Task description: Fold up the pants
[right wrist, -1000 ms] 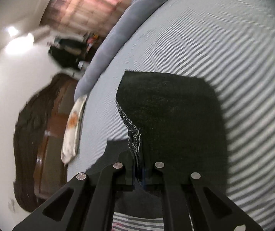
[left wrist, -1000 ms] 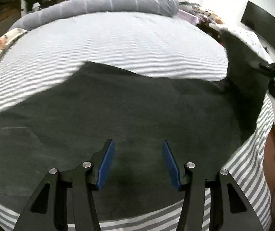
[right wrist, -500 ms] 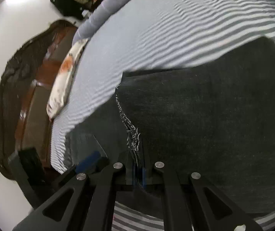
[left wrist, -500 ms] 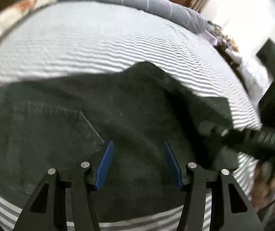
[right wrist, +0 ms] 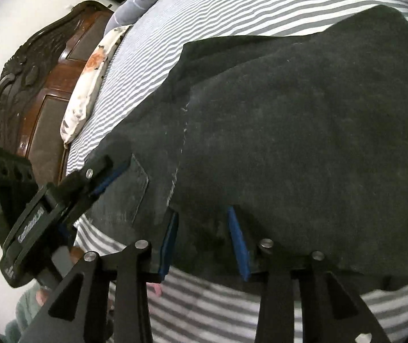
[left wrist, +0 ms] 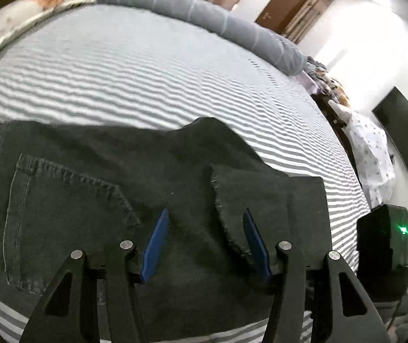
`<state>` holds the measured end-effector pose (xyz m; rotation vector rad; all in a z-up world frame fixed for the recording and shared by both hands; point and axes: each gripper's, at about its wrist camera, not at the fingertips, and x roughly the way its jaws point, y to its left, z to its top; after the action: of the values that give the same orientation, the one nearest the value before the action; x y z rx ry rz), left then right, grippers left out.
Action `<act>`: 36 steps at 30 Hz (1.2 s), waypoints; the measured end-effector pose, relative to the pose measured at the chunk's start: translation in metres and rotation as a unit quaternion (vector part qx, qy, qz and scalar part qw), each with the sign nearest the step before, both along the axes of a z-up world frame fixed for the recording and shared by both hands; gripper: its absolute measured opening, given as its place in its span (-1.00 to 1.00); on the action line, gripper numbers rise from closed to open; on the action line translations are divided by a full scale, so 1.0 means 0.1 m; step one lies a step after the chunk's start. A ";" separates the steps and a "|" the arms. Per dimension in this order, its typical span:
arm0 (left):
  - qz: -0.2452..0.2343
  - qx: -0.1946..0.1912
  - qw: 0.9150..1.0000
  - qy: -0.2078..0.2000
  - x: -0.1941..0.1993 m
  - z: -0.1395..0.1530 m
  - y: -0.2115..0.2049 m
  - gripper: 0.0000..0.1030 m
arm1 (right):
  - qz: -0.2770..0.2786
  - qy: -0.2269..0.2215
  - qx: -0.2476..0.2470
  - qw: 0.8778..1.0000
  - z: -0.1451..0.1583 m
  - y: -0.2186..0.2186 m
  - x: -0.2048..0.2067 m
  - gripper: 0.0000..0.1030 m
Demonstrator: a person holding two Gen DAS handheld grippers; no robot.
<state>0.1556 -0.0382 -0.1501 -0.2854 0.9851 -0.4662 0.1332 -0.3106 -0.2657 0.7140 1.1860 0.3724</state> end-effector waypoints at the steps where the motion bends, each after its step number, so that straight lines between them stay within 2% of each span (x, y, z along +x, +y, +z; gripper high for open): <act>1: -0.009 0.006 1.000 -0.006 -0.01 0.01 -0.06 0.08 | -0.008 -0.005 -0.024 1.000 0.05 -0.05 -0.05 -0.29; 3: -0.023 0.024 0.999 -0.015 -0.04 0.02 -0.18 0.08 | -0.017 -0.019 -0.062 0.998 0.16 -0.12 -0.07 -0.29; 5: -0.047 0.044 0.998 -0.026 -0.07 0.00 -0.34 0.08 | -0.038 -0.025 -0.120 0.992 0.24 -0.28 -0.10 -0.29; 7: -0.074 0.069 0.994 -0.043 -0.12 0.00 -0.51 0.08 | -0.053 -0.027 -0.139 0.989 0.28 -0.47 -0.12 -0.29; 10: -0.103 0.098 0.989 -0.048 -0.18 -0.07 -0.67 0.08 | -0.069 -0.016 -0.215 0.974 0.27 -0.68 -0.14 -0.29; 11: -0.109 0.106 0.987 -0.041 -0.18 -0.11 -0.70 0.08 | -0.070 -0.007 -0.227 0.971 0.24 -0.74 -0.14 -0.29; 14: -0.120 0.130 0.984 0.001 -0.15 -0.29 -0.74 0.08 | -0.073 0.015 -0.239 0.968 0.12 -0.87 -0.16 -0.34; 16: -0.126 0.139 0.982 0.015 -0.16 -0.35 -0.76 0.08 | -0.073 0.022 -0.245 0.967 0.07 -0.93 -0.21 -0.35; 25: -0.141 0.175 0.974 -0.014 -0.29 -0.36 -0.85 0.11 | -0.067 0.024 -0.248 0.966 0.08 -0.99 -0.31 -0.33; 31: -0.147 0.179 0.973 -0.019 -0.30 -0.38 -0.85 0.15 | -0.071 0.008 -0.255 0.964 0.17 -1.07 -0.06 -0.33; 36: -0.148 0.178 0.973 -0.017 -0.29 -0.39 -0.86 0.18 | -0.068 0.001 -0.269 0.961 0.19 -1.17 0.34 -0.33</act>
<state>0.1262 -0.1239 -0.1888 0.1955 1.0613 -0.5522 0.1671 -0.4273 -0.2469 0.3166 1.1636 -0.0712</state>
